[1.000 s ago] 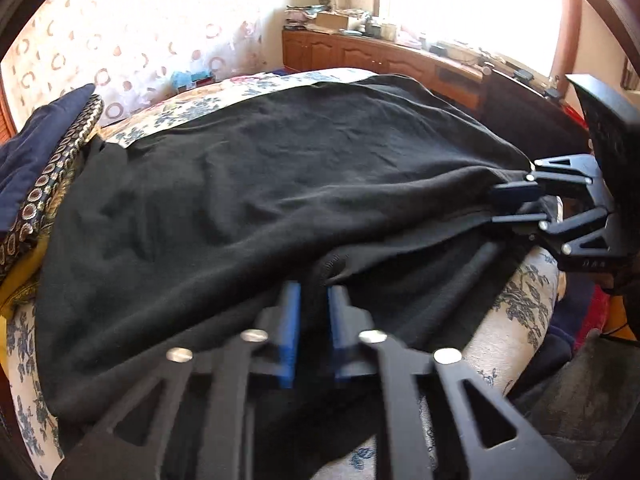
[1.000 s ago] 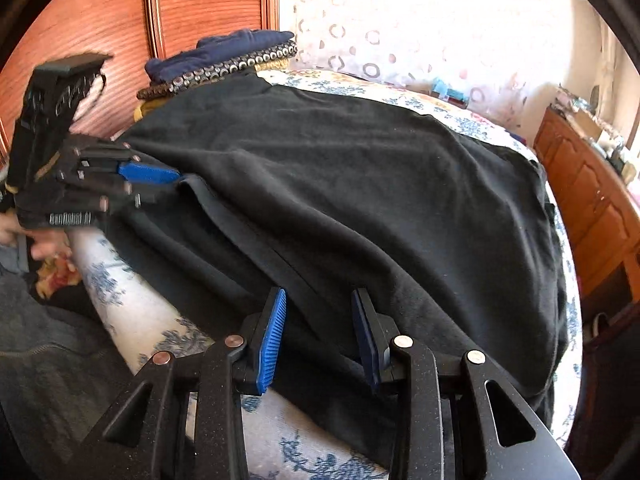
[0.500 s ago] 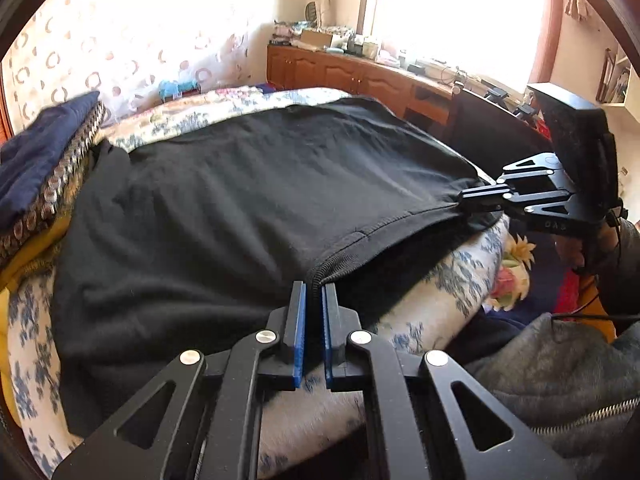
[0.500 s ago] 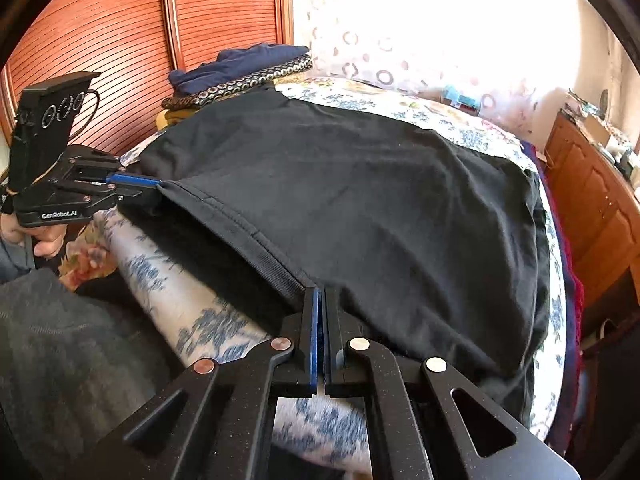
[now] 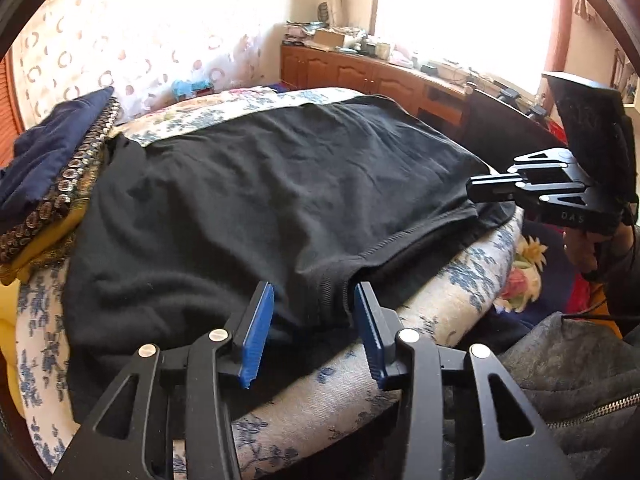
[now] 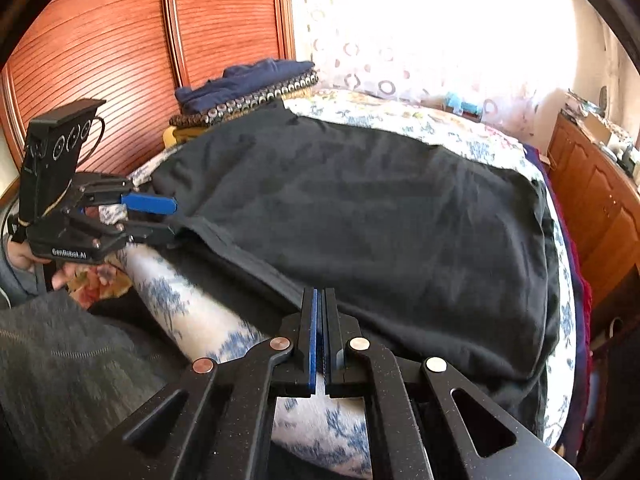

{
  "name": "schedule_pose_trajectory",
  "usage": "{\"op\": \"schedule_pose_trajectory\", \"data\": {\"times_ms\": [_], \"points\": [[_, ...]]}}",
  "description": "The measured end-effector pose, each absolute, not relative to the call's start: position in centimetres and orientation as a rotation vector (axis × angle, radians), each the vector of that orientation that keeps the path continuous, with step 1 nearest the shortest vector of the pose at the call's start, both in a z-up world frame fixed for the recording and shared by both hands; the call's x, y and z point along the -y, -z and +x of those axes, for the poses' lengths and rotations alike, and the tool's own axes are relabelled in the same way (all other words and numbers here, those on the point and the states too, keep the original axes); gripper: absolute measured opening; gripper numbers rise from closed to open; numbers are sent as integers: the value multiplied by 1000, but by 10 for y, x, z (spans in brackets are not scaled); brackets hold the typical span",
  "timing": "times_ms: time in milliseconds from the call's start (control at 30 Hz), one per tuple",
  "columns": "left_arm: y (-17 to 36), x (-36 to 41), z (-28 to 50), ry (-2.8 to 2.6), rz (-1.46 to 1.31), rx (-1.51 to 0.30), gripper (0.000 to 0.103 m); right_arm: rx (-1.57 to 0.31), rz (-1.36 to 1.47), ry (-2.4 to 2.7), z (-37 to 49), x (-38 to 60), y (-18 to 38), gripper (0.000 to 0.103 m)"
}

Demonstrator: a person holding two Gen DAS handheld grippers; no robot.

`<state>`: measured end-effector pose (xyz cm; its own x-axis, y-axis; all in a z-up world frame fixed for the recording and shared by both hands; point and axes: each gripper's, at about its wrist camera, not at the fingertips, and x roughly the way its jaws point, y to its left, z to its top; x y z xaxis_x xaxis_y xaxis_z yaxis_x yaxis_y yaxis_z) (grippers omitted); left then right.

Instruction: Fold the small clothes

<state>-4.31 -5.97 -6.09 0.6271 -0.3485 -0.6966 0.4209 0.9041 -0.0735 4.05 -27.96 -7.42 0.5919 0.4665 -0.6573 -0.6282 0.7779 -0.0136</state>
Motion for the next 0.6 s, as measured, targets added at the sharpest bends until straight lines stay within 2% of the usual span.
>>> {"op": "schedule_pose_trajectory", "data": {"times_ms": [67,133,167,200,267,333,400,433,600], "points": [[59,55,-42,419,95,-764,44,-670,-248,-646,42,275,74,1],[57,49,-42,414,70,-751,59,-658,-248,-633,46,271,76,2],[56,44,-41,412,50,-745,76,-652,-245,-626,48,268,77,5],[56,41,-40,405,38,-740,79,-649,-241,-624,50,266,80,6],[56,32,-39,376,17,-738,79,-648,-232,-618,55,260,86,9],[55,22,-39,334,1,-733,79,-647,-239,-603,60,252,92,25],[56,12,-37,288,-16,-735,79,-641,-249,-593,64,244,97,46],[56,5,-36,261,-27,-735,79,-641,-252,-587,66,240,100,50],[61,-28,-32,111,-44,-726,79,-686,-260,-551,78,223,118,53]]}}
